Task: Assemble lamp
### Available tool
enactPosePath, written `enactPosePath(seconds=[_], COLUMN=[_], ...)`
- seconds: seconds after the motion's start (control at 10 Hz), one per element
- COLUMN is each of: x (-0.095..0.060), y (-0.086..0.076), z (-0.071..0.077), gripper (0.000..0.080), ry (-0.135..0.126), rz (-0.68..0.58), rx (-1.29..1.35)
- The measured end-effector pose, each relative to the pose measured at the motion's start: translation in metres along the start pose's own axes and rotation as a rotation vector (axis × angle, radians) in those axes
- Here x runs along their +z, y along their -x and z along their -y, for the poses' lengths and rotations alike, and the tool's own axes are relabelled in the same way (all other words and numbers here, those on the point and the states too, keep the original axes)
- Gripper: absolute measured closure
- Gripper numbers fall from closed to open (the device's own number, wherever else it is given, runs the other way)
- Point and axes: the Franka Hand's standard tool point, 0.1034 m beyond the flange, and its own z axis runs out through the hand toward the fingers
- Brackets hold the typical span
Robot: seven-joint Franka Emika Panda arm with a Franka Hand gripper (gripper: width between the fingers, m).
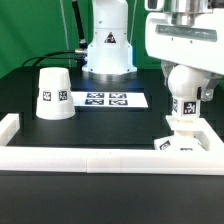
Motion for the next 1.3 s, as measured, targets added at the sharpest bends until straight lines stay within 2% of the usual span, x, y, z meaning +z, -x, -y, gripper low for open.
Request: enactPosePath(seconds=[0.2,0.6,1.0,1.3], x=[-0.0003,0.0001,-0.0008,-0.0023], y=[0.0038,0.0106,0.0061,0.0025], z=[0.0031,0.0055,0.0049,0.0049], gripper=[0.0102,0.0100,0.0100,0.0100], ry=[-0.009,-0.008,-0.007,-0.007], rz=[-0.003,-0.003,-0.007,-0.012], rx=[-0.252,-0.650,-0.978,-1.127])
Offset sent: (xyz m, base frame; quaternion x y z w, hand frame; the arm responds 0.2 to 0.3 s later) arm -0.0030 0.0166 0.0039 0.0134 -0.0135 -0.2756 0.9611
